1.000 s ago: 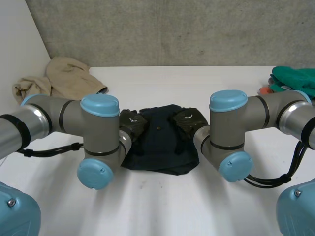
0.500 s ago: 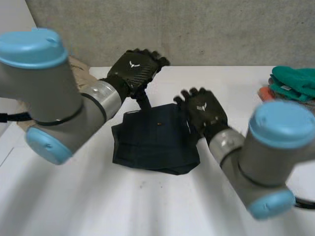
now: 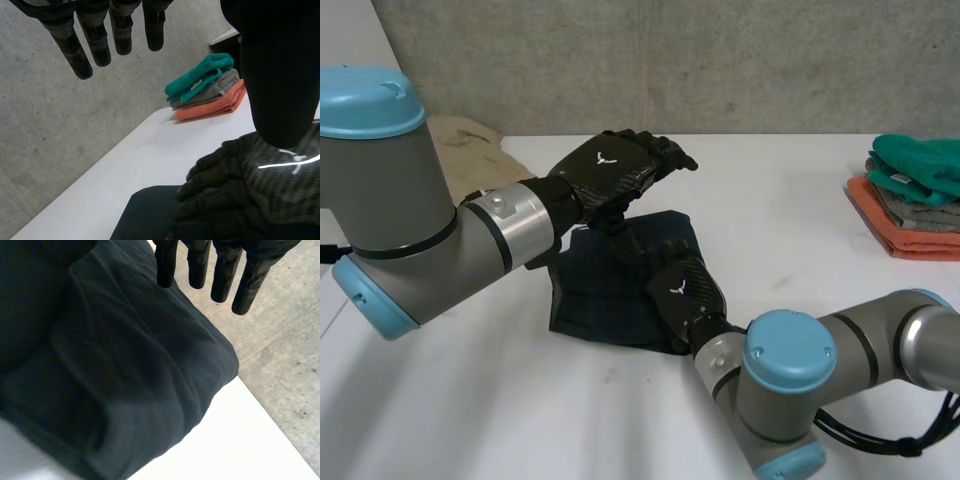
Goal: Fold the laundry.
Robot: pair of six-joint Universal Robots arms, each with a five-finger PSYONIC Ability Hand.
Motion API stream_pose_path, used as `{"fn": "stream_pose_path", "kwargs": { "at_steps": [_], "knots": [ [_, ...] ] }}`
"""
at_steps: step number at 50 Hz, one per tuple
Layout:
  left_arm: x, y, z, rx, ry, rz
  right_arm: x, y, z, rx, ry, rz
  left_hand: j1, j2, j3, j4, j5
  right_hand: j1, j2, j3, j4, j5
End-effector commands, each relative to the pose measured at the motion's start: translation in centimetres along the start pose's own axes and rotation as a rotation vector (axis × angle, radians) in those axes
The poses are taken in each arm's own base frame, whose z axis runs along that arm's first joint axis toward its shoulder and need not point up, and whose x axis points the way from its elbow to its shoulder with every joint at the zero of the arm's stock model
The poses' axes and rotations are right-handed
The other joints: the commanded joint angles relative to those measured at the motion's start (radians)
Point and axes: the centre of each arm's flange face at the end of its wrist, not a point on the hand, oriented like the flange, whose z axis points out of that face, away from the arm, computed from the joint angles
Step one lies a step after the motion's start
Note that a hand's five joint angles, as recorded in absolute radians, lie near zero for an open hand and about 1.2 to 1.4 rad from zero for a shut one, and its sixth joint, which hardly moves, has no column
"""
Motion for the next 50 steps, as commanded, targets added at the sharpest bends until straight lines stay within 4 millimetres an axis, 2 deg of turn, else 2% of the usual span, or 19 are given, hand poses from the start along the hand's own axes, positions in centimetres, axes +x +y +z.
{"fn": "stream_pose_path", "kwargs": {
  "at_steps": [1, 11, 20, 25, 33, 40, 42, 43, 47, 50],
  "knots": [
    [0.0, 0.1, 0.1, -0.003, -0.002, -0.002, 0.2, -0.1, 1.8, 0.021, 0.026, -0.018, 0.011, 0.009, 0.005, 0.015, 0.017, -0.005, -0.040, -0.010, -0.049, -0.047],
    [0.0, 0.3, 0.0, -0.008, 0.000, -0.007, 0.2, 0.0, 3.8, -0.006, 0.006, -0.017, 0.011, 0.009, 0.005, 0.015, 0.017, 0.163, 0.127, 0.158, 0.118, 0.120],
    [-0.1, 0.7, -0.1, -0.019, -0.004, -0.014, 0.0, -0.3, 5.5, -0.004, -0.036, -0.016, 0.014, 0.012, 0.008, 0.018, 0.020, 0.679, 0.644, 0.674, 0.635, 0.636],
    [-0.2, 0.7, -0.1, -0.020, -0.007, -0.019, 0.1, -0.4, 6.4, 0.018, -0.030, -0.019, 0.017, 0.015, 0.011, 0.021, 0.023, 1.203, 1.167, 1.198, 1.158, 1.160],
    [-0.4, 0.6, -0.1, -0.017, -0.012, -0.018, 0.8, -1.5, 7.1, 0.049, -0.002, -0.019, 0.037, 0.036, 0.032, 0.041, 0.044, 1.204, 1.168, 1.199, 1.160, 1.161],
    [-0.7, 0.6, -0.2, -0.018, -0.018, -0.021, 2.0, -3.4, 6.5, 0.080, 0.009, -0.014, 0.046, 0.045, 0.041, 0.050, 0.053, 1.204, 1.168, 1.199, 1.160, 1.161],
    [-0.6, 0.6, -0.2, -0.017, -0.017, -0.021, 2.0, -3.1, 6.1, 0.061, 0.002, -0.016, 0.046, 0.045, 0.041, 0.050, 0.053, 0.673, 0.637, 0.668, 0.629, 0.630],
    [-0.6, 0.5, -0.3, -0.016, -0.017, -0.020, 1.9, -2.8, 5.9, 0.049, -0.004, -0.015, 0.046, 0.045, 0.041, 0.050, 0.053, 0.581, 0.545, 0.576, 0.536, 0.538],
    [-0.6, 0.8, -0.4, -0.025, -0.020, -0.025, 1.7, -2.0, 5.2, -0.004, -0.029, -0.002, 0.046, 0.045, 0.041, 0.050, 0.053, 0.521, 0.486, 0.516, 0.477, 0.478],
    [-0.6, 1.0, -0.5, -0.030, -0.018, -0.028, 2.1, -1.2, 4.6, -0.060, -0.037, 0.015, 0.046, 0.045, 0.041, 0.050, 0.053, 0.181, 0.146, 0.176, 0.137, 0.138]
  ]
}}
